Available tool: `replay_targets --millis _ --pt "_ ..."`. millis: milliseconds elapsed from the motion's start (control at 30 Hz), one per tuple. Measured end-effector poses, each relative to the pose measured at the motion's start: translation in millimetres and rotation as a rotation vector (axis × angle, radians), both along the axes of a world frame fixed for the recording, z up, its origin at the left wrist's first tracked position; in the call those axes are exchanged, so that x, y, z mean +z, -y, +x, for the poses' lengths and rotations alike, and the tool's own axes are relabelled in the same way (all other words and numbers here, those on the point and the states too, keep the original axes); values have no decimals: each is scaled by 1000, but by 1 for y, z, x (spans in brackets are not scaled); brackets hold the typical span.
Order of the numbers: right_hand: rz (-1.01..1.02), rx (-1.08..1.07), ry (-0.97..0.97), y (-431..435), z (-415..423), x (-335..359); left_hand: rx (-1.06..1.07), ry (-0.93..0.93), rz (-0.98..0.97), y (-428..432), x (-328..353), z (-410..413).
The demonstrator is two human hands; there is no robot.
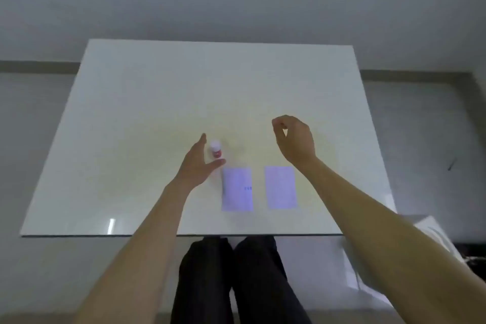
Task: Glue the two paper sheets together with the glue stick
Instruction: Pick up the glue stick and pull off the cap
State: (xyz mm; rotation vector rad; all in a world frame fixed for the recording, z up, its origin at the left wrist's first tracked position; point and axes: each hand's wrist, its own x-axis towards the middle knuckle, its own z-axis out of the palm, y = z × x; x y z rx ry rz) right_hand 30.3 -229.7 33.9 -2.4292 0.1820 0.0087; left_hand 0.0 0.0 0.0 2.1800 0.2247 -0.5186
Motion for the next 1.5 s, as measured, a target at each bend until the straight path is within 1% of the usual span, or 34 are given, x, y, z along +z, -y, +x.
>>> replay_targets --millis 67,200,267,333,400,467,533,600,667,733,800,833,933,1000,1100,1167,1267,1333,1400,1433,1467,1500 --pt "18 31 86 -5 2 -20 35 93 -65 0 -18 5" --pt "30 73 232 -9 4 -52 17 282 -86 1 -39 7" --pt "67 75 316 -11 -3 -59 -17 421 -54 4 -45 5" --pt "138 72 356 -14 -14 -57 -44 573 2 10 -45 0" --pt "237 46 295 -19 -33 -47 -68 719 47 16 -38 -9" --pt "354 26 149 -23 -62 -36 -111 847 91 24 -29 -27" --pt "452 36 -10 -26 -87 -25 -157 903 87 30 -18 -45" --pt "501 85 -94 -28 -106 -13 -182 948 84 34 -7 -65" --pt "524 157 -75 -27 -114 -3 -191 999 90 35 4 -77" --pt "529 271 14 -24 -116 4 -178 1036 102 34 13 -83" --pt "552 390 99 -21 -118 11 -147 1061 101 33 19 -85" --pt "552 416 116 -21 -120 15 -133 1071 98 33 21 -86" --pt "521 330 51 -25 -122 21 -136 1087 101 37 25 -86" --pt "511 268 60 -24 -119 21 -152 1100 109 41 25 -85" --pt "547 357 125 -17 -117 19 -133 1098 99 43 24 -82" --pt "554 362 88 -13 -116 18 -119 1091 95 43 22 -82" --pt "525 256 -12 -13 -115 15 -126 1068 131 46 19 -83" --pt "548 274 23 -12 -111 11 -111 1041 188 47 18 -83" --pt "625 311 74 -8 -106 7 -70 985 221 43 13 -82" --pt "650 296 96 -4 -101 5 -40 941 199 41 10 -82" --pt "646 249 121 1 -95 2 4 882 139 38 7 -82" --pt "599 172 148 7 -85 -5 58 819 48 35 6 -82"
